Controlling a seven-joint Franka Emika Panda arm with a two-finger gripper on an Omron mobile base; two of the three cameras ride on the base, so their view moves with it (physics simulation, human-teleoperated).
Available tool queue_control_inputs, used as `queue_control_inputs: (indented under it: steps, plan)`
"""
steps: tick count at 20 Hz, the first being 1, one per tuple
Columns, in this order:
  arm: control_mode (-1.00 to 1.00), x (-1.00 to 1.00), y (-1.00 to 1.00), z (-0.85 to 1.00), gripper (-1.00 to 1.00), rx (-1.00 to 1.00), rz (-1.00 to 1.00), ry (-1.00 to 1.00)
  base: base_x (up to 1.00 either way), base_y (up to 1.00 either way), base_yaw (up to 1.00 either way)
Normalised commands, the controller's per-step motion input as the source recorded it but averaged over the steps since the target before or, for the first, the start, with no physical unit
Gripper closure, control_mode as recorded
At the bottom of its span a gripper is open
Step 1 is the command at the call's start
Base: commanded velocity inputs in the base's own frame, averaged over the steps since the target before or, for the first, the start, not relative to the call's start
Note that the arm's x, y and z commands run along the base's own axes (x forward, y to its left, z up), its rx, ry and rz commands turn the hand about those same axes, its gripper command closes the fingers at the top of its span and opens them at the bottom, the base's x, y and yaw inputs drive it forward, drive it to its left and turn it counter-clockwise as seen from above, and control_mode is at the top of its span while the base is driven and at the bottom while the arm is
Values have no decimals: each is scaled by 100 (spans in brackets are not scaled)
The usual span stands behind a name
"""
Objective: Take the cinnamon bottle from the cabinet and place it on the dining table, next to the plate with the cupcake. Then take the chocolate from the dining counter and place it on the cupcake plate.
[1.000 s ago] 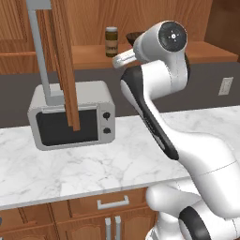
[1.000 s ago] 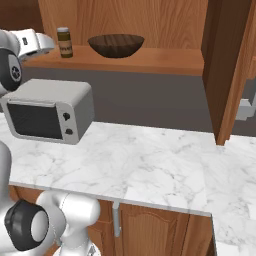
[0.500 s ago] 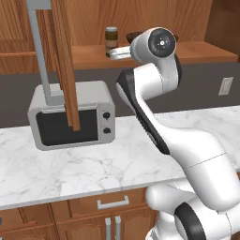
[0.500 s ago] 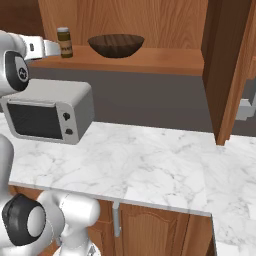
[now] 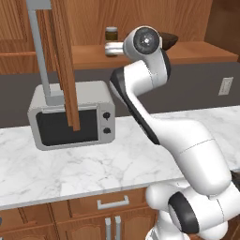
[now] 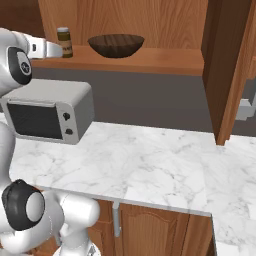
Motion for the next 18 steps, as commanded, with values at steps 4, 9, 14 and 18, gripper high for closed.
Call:
queue_control_inputs:
  steps: [4, 9, 14, 18]
  plan:
    - [-100, 26, 2, 0, -100, 4, 0, 3, 0, 0, 0]
    - [-100, 24, 3, 0, -100, 7, 0, 7, 0, 0, 0]
    - [-100, 20, 3, -2, -100, 8, 0, 11, 0, 0, 0]
    - [-100, 22, 0, -9, -100, 9, 0, 19, 0, 0, 0]
